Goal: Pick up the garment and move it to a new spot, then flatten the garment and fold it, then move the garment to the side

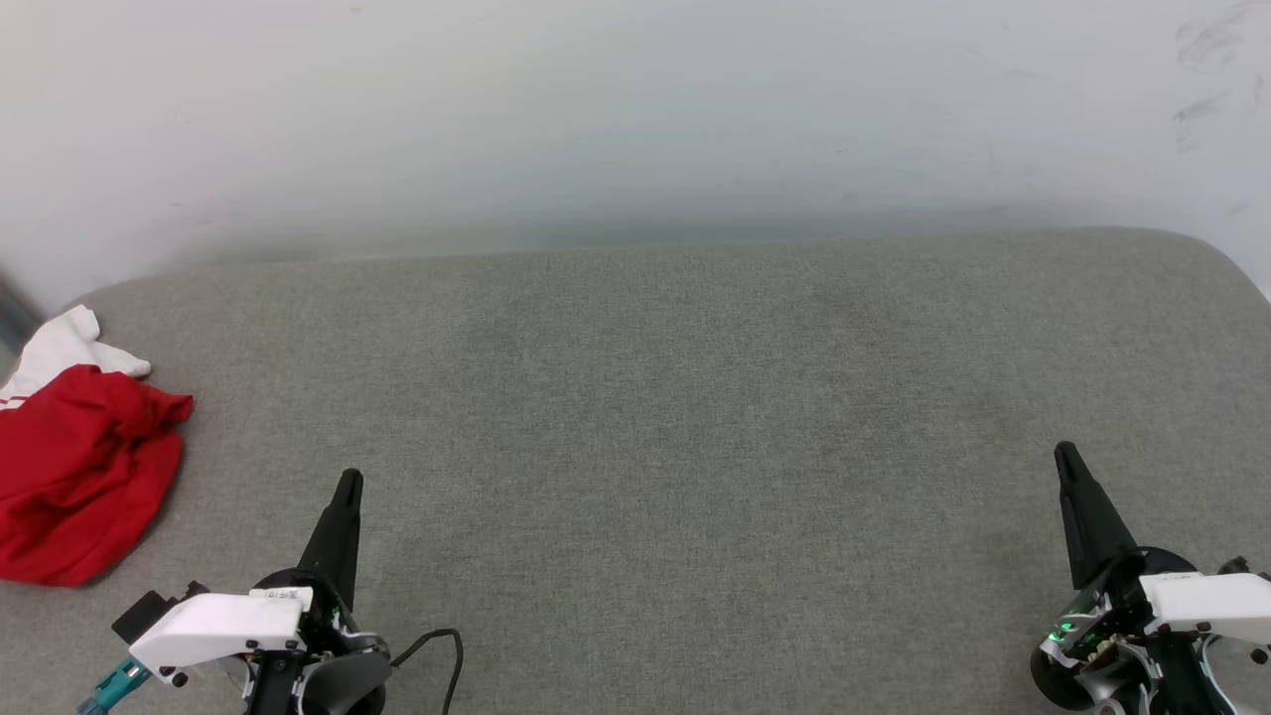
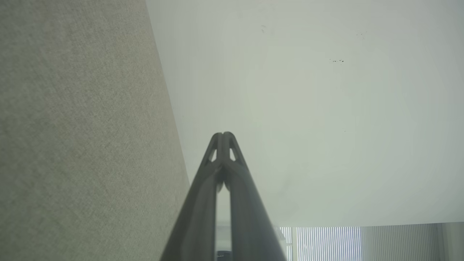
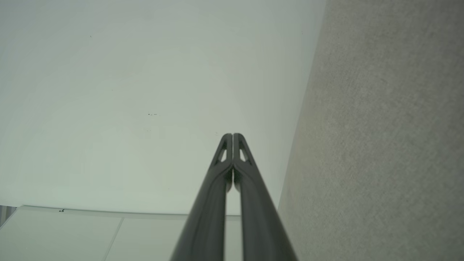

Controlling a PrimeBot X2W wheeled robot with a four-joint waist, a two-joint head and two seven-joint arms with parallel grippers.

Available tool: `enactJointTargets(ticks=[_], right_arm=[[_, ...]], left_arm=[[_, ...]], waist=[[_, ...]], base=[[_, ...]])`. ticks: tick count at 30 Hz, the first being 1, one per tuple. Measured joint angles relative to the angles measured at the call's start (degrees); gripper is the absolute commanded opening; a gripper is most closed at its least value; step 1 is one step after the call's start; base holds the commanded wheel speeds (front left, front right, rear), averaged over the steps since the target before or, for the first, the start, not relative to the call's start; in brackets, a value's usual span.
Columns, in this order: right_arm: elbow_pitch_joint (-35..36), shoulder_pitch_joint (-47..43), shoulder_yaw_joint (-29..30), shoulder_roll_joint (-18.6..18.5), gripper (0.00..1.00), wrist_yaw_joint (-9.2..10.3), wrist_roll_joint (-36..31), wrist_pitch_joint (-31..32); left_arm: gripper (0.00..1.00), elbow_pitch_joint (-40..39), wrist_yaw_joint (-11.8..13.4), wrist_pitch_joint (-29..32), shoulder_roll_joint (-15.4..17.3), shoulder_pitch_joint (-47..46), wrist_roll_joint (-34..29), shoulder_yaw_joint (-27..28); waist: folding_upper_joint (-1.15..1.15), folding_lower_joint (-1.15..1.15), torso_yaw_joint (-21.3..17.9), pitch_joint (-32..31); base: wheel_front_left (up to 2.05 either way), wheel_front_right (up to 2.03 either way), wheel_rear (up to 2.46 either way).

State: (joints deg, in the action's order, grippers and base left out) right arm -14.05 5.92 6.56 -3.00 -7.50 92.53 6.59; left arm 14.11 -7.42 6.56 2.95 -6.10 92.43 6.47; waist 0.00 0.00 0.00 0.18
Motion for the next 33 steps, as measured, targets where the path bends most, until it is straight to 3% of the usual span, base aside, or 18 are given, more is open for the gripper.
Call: enactJointTargets(ticks=[20,21,33], right_arm=[[0.0,0.0,0.0,0.0,0.00,0.00,0.0,0.0],[-0.1,0.0,0.0,0.0,1.00,0.01,0.0,0.0],[-1.7,-2.6,-0.5,0.1,1.00,0.02,-2.1,-2.3]], left_arm=[[0.00,0.0,0.0,0.0,0.0,0.0,0.0,0.0],[1.00,0.1,0.0,0.0,0.0,0.0,0.0,0.0],[1.00,0.9,0.1,-2.3,-0.3,2.5,-1.3,-0.5]], waist=[[0.00,0.00,0.0,0.0],[0.00,0.00,0.0,0.0],[0.00,0.00,-0.1,0.0]], base=[[0.00,0.00,0.00],[0.00,0.00,0.00],[0.00,0.00,0.00]])
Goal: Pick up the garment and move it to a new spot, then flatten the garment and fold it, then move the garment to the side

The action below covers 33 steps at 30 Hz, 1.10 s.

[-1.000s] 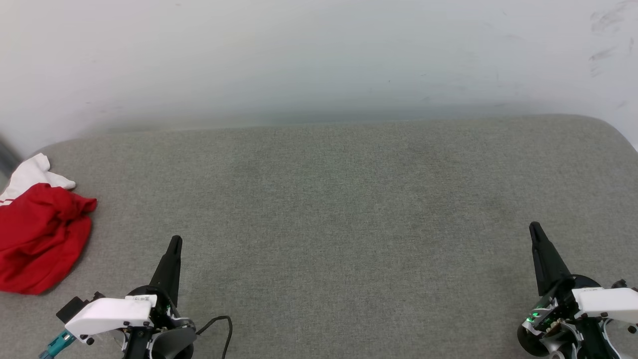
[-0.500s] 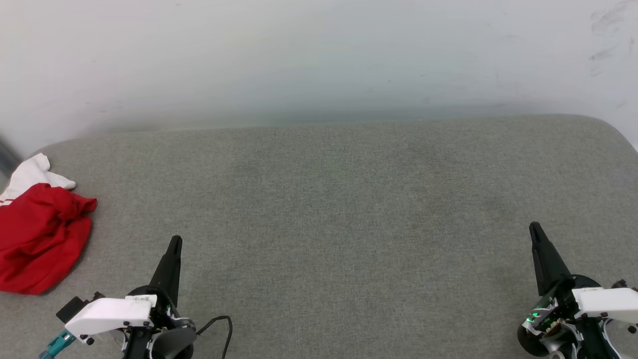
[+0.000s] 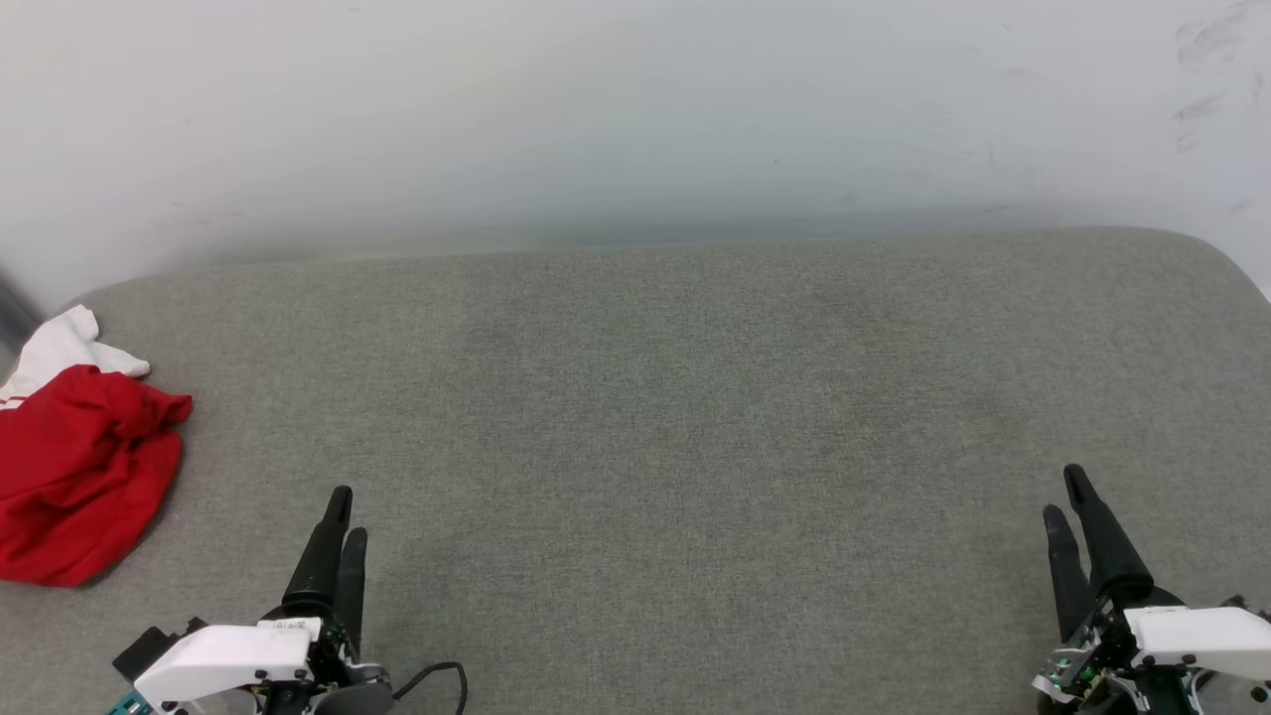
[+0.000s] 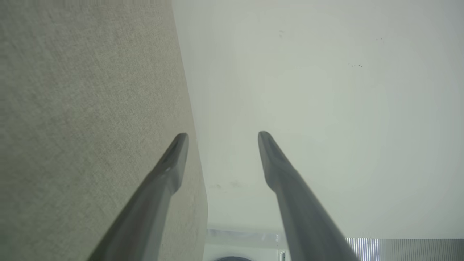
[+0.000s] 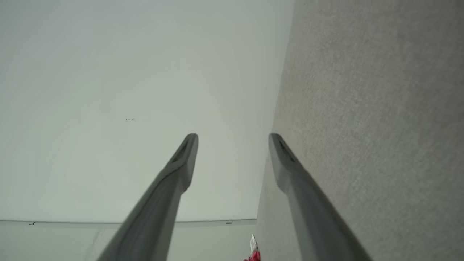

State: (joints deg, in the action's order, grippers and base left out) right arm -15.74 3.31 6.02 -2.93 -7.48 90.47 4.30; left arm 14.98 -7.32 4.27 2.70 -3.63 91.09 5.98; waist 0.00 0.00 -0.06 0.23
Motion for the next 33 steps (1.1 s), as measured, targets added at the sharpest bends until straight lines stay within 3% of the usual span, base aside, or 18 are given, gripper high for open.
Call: enactJointTargets(ticks=[5,21,33], right_arm=[[1.3,0.0,0.3,0.0,1.00,0.00,-4.8,-1.4],[8.7,-0.8,-0.4,0.1,1.00,0.00,-27.9,-5.2],[10.6,-2.1,-2.8,0.1,1.00,0.00,-43.7,-7.6]], left_arm=[[1.00,-0.7,0.4,-1.3,0.0,0.1,-3.9,0.9],[1.00,-7.6,6.9,-5.1,0.0,1.0,-24.0,-0.4],[1.00,-10.0,9.9,-7.6,0.0,2.4,-37.3,-3.0]], waist=[[0.00,0.00,0.0,0.1],[0.00,0.00,0.1,0.5],[0.00,0.00,0.3,0.7]], base=[[0.00,0.00,0.00],[0.00,0.00,0.00],[0.00,0.00,0.00]])
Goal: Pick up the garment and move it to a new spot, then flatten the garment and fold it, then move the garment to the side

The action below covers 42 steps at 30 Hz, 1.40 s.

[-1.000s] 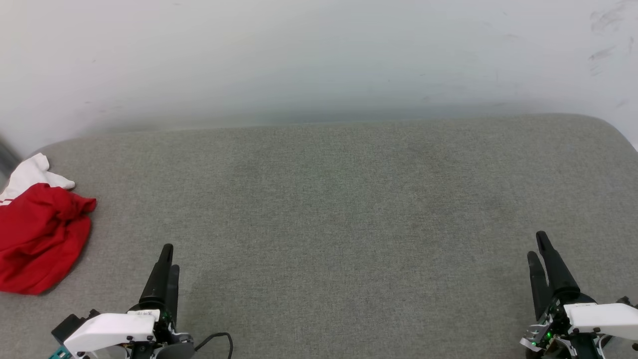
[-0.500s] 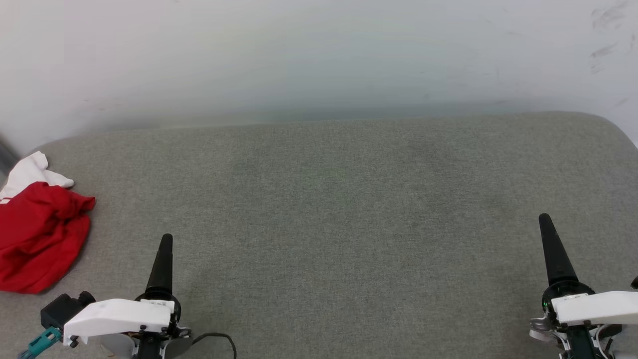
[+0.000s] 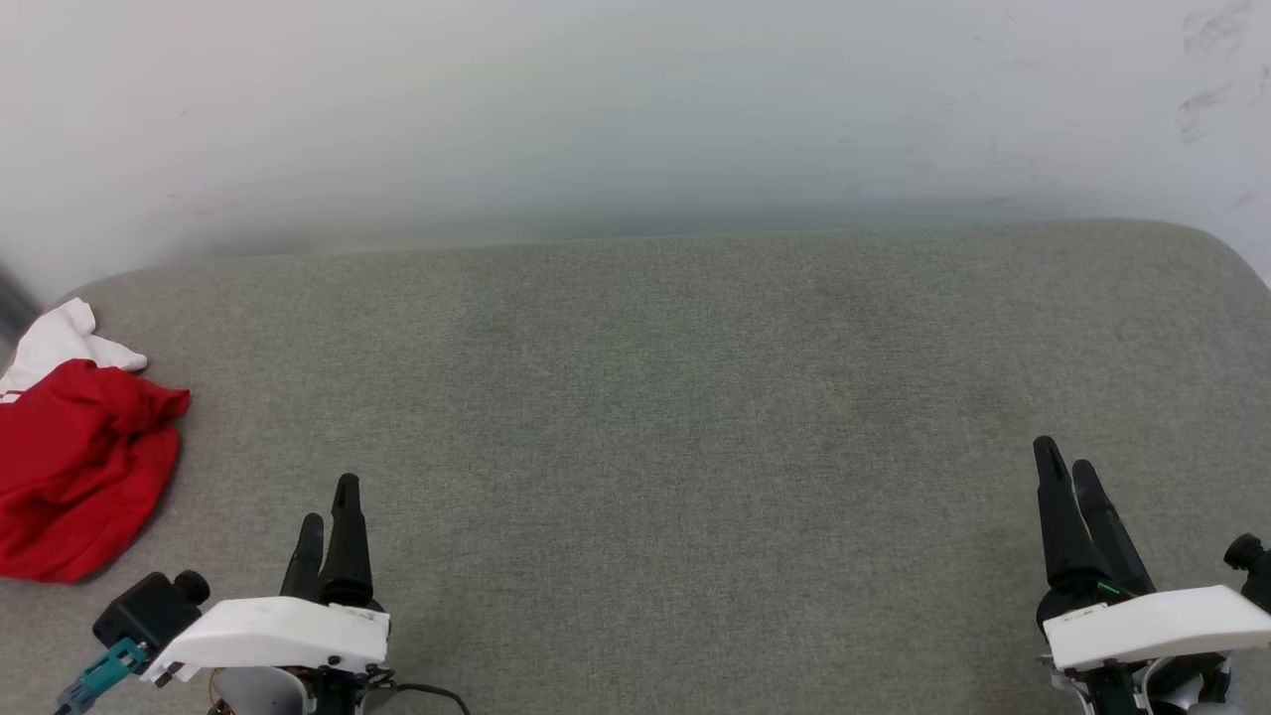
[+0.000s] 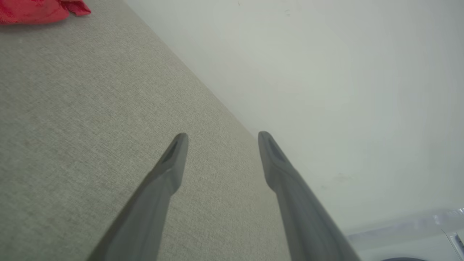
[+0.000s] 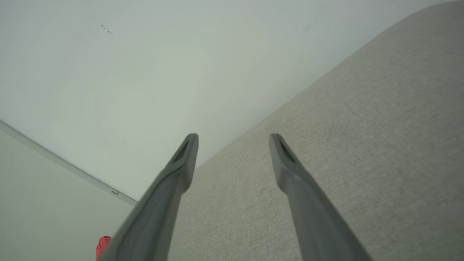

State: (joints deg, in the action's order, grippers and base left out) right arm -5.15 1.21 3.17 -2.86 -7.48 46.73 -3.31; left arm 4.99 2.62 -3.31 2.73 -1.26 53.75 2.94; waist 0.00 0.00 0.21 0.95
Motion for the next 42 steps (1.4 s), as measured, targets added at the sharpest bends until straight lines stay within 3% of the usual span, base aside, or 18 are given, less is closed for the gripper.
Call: enactJointTargets(ticks=[17,42], right_arm=[[1.6,-1.5,-1.1,0.0,1.00,-0.01,-13.8,-3.1],[5.2,-3.5,-1.8,0.0,1.00,-0.01,-28.0,-6.9]], left_arm=[[1.00,-1.8,2.0,-3.0,0.0,1.8,-15.9,-2.6],[1.00,-4.8,2.4,-7.0,0.1,3.4,-30.5,-4.5]], waist=[[0.00,0.00,0.3,-0.1],[0.00,0.00,0.5,0.0]], base=[[0.00,0.00,0.00],[0.00,0.00,0.00]])
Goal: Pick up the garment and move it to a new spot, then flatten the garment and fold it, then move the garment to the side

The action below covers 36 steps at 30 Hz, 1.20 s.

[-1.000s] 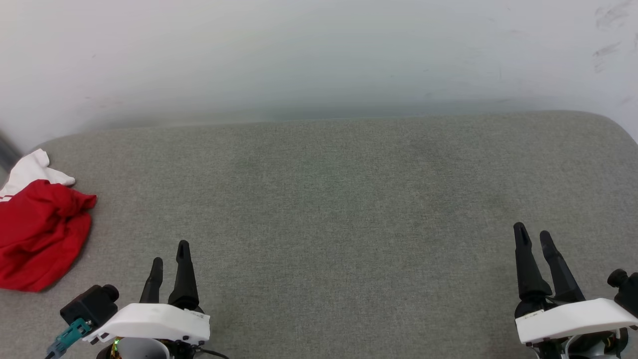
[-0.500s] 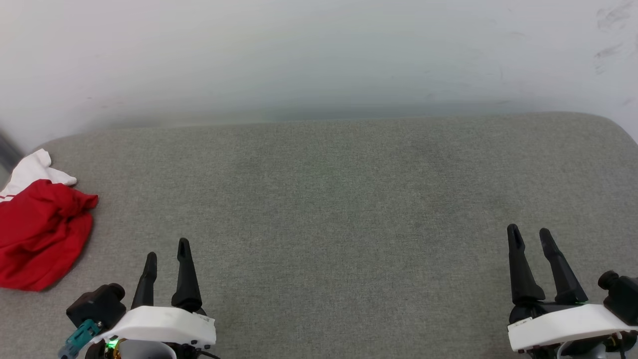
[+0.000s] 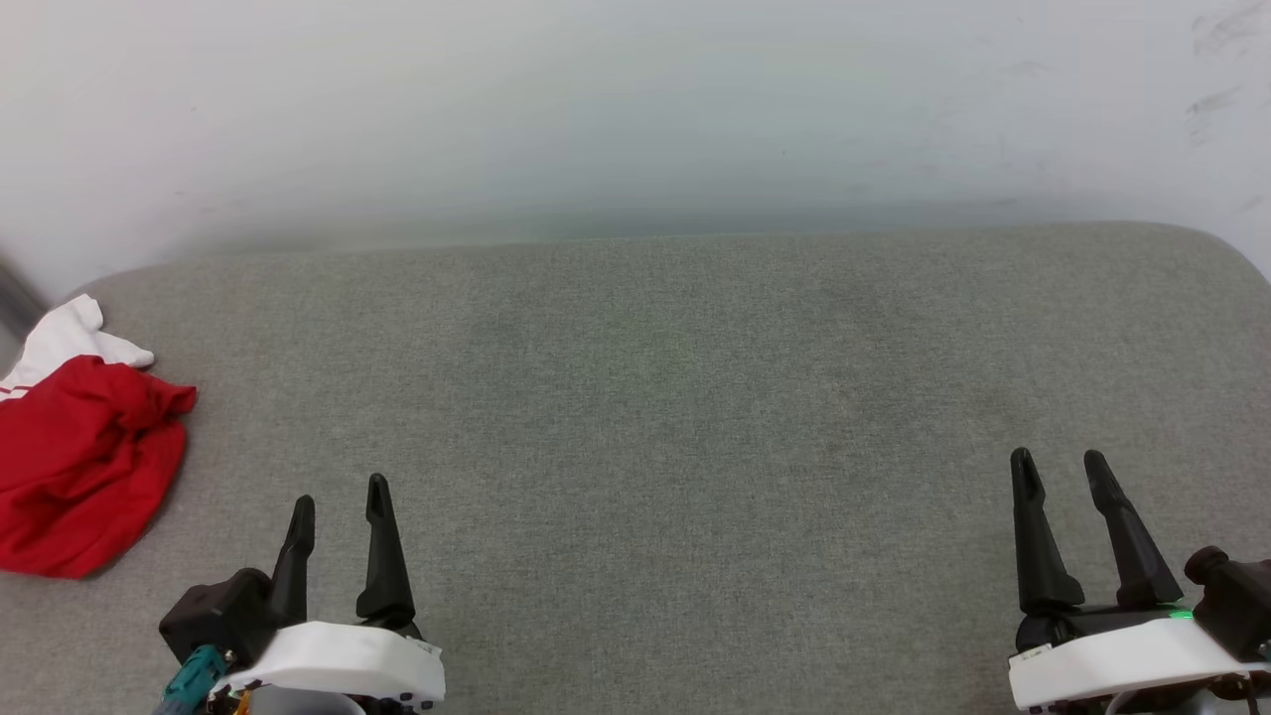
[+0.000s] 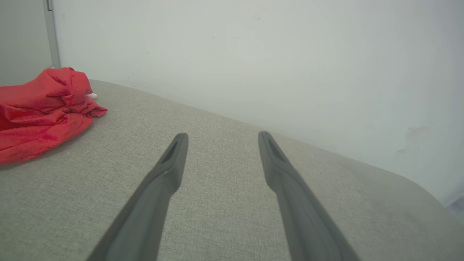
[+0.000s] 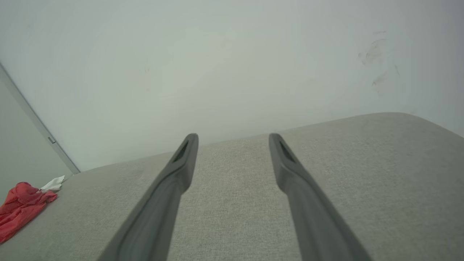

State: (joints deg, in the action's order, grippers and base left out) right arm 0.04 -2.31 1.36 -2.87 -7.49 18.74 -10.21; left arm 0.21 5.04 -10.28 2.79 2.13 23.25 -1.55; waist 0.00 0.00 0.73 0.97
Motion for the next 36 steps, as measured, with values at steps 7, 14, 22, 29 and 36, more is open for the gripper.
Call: enactJointTargets(ticks=[7,14,22,29,36], right_arm=[[0.3,-0.4,-0.2,0.0,1.00,-0.01,-3.2,-1.0],[0.5,-0.7,-0.3,0.0,1.00,-0.01,-5.5,-1.8],[0.8,-1.3,-0.4,0.0,1.00,-0.01,-8.2,-2.7],[0.9,-1.7,-0.7,0.0,1.00,-0.01,-10.6,-3.5],[1.0,-2.4,-0.9,0.0,1.00,-0.01,-12.3,-4.2]], left_arm=[[1.00,-0.1,0.0,-0.9,0.0,0.7,-3.8,-0.5],[1.00,-0.1,0.1,-1.7,0.0,1.1,-6.8,-0.6],[1.00,0.2,0.1,-2.6,0.0,1.7,-9.9,-0.8],[1.00,0.4,0.3,-3.4,0.0,2.2,-12.3,-0.8],[1.00,0.6,0.5,-4.1,0.0,2.5,-14.3,-0.9]], waist=[[0.00,0.00,0.0,0.0],[0.00,0.00,0.0,0.1],[0.00,0.00,-0.1,0.2],[0.00,0.00,0.0,0.4],[0.00,0.00,0.1,0.4]], base=[[0.00,0.00,0.00],[0.00,0.00,0.00],[0.00,0.00,0.00],[0.00,0.00,0.00],[0.00,0.00,0.00]])
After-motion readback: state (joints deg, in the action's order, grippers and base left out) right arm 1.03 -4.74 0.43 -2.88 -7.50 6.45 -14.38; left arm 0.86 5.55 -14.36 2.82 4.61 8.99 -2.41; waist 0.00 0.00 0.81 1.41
